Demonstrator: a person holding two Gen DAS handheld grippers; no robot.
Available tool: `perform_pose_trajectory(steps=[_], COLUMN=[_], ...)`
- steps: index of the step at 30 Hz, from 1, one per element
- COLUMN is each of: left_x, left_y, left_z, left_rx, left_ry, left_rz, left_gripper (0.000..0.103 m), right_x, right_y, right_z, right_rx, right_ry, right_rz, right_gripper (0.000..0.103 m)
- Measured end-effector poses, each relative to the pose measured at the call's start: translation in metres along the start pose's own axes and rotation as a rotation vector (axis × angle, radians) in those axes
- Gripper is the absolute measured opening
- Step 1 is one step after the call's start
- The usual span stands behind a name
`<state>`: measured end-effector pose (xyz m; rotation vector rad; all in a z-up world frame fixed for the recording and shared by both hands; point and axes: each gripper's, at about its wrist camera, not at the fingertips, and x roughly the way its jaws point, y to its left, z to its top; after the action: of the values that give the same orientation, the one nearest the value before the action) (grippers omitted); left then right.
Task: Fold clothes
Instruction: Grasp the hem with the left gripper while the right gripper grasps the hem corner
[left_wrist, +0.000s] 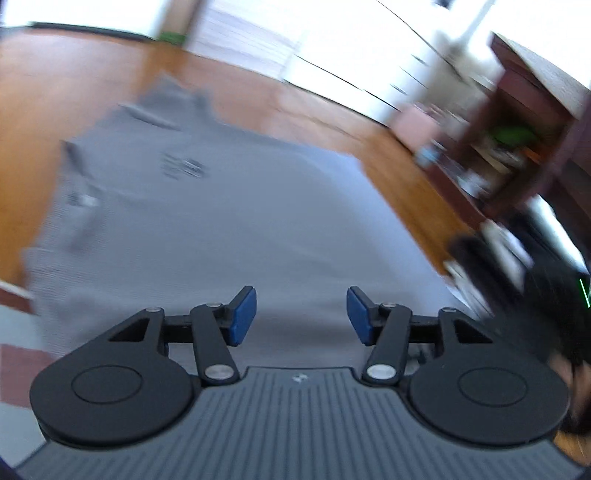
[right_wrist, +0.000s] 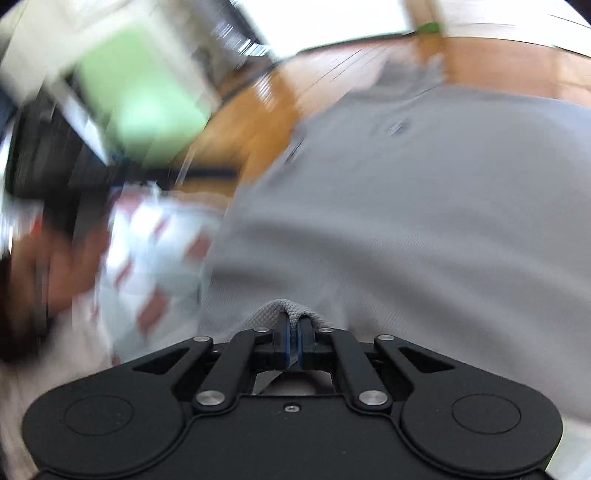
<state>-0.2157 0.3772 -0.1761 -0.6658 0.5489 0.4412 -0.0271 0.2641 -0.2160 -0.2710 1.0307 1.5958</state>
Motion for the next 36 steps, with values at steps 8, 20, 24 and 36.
perform_pose_trajectory(steps=[8, 20, 24, 36], left_x=[0.044, 0.094, 0.084, 0.094], left_y=[-0.042, -0.049, -0.035, -0.016], left_z=[-0.011, -0.015, -0.004, -0.002], left_rx=[0.247, 0.435, 0.325, 0.207], left_ry=[0.128, 0.114, 0.061, 0.041], left_rz=[-0.03, 0.388, 0.383, 0.348], left_gripper=[0.083, 0.009, 0.009, 0.01], right_x=[-0.011, -0.05, -0.087, -0.16], right_y=[-0.014, -0.052, -0.102, -0.204], right_z=[0.036, 0.015, -0.01, -0.088], right_rx=[-0.014, 0.044, 0.27, 0.909], right_ry=[-0.056, -0.114, -0.106, -0.249], right_rz=[-0.101, -0.305, -0.455, -0.493], right_gripper=[0.006, 0.011, 0.042, 0.066])
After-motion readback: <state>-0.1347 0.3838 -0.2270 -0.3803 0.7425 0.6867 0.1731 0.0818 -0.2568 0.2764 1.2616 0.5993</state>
